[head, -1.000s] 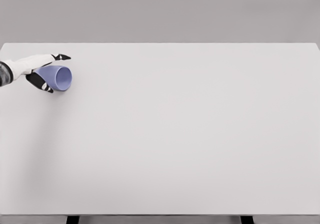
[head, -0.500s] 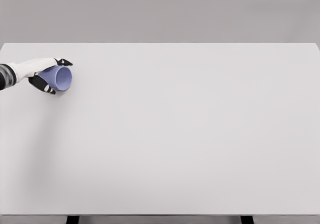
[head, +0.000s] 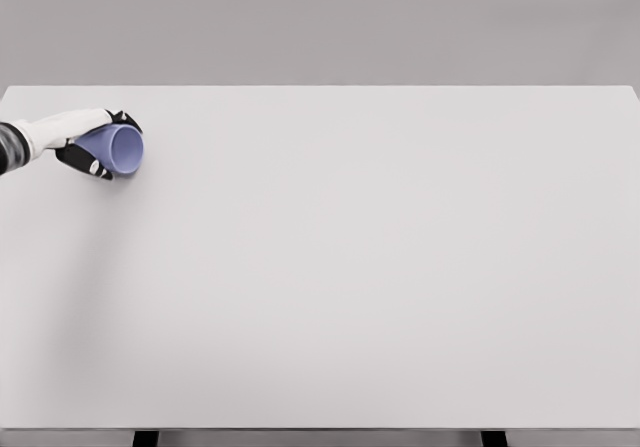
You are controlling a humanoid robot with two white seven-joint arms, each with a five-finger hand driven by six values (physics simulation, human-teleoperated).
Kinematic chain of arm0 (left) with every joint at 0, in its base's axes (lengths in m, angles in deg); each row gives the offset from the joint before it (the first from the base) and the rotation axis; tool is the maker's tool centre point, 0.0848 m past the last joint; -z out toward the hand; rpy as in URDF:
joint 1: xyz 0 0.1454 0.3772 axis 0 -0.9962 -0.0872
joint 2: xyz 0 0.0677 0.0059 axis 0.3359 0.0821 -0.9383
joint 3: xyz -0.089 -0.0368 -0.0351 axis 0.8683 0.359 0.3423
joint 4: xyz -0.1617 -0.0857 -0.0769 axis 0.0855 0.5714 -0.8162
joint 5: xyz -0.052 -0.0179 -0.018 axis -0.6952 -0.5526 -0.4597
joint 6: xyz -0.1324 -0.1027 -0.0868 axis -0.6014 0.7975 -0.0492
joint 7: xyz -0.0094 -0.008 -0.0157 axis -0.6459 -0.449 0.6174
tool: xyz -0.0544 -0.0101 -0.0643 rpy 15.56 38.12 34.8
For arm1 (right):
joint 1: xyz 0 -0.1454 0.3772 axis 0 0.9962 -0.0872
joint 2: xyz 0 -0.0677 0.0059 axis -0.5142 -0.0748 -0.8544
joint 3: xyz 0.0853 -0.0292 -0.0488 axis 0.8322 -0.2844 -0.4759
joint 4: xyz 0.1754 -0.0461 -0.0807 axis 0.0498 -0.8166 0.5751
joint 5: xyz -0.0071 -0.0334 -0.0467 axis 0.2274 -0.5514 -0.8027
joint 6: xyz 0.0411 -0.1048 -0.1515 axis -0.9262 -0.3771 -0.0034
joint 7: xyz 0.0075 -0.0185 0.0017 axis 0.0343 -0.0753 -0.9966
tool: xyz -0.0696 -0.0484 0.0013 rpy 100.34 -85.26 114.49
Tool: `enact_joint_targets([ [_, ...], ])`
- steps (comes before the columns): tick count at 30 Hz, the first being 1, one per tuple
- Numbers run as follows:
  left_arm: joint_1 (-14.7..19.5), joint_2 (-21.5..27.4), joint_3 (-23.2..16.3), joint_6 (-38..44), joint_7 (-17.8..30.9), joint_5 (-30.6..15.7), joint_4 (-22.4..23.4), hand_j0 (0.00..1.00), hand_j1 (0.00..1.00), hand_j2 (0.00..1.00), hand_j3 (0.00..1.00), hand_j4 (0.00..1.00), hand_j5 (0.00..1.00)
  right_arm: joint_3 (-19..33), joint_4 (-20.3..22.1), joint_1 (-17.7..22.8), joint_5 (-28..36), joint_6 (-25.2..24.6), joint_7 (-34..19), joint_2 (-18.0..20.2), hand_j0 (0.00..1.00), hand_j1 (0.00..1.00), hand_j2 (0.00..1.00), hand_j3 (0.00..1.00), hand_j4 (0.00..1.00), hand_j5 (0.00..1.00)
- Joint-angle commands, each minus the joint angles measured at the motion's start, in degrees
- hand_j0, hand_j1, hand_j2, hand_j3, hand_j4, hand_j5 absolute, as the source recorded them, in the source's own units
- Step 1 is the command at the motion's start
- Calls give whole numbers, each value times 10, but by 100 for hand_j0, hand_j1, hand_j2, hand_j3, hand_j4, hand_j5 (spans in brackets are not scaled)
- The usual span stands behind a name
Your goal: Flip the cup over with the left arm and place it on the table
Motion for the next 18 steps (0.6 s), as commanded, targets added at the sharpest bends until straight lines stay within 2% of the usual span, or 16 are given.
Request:
enact_joint_targets([
  [1, 0, 0, 4, 1, 0, -20, -3, 52, 52, 52, 52, 52, 52, 0, 0, -1, 0, 0, 0, 0, 100, 100, 100, 100, 100, 100],
  [4, 11, 1, 3, 1, 0, -54, -4, 52, 52, 52, 52, 52, 52, 0, 0, 0, 0, 0, 0, 0, 100, 100, 100, 100, 100, 100],
  [10, 13, 1, 4, 1, 0, -147, -5, 52, 52, 52, 52, 52, 52, 0, 0, 0, 0, 0, 0, 0, 100, 100, 100, 100, 100, 100],
  [12, 11, -6, 16, 0, 0, -183, -4, 52, 52, 52, 52, 52, 52, 0, 0, 0, 0, 0, 0, 0, 100, 100, 100, 100, 100, 100],
  [16, 6, -33, 55, -2, 0, -195, -3, 52, 52, 52, 52, 52, 52, 0, 0, 0, 0, 0, 0, 0, 100, 100, 100, 100, 100, 100],
  [18, -2, -38, 58, -2, 0, -227, -1, 52, 52, 52, 52, 52, 52, 0, 0, 0, 0, 0, 0, 0, 100, 100, 100, 100, 100, 100],
])
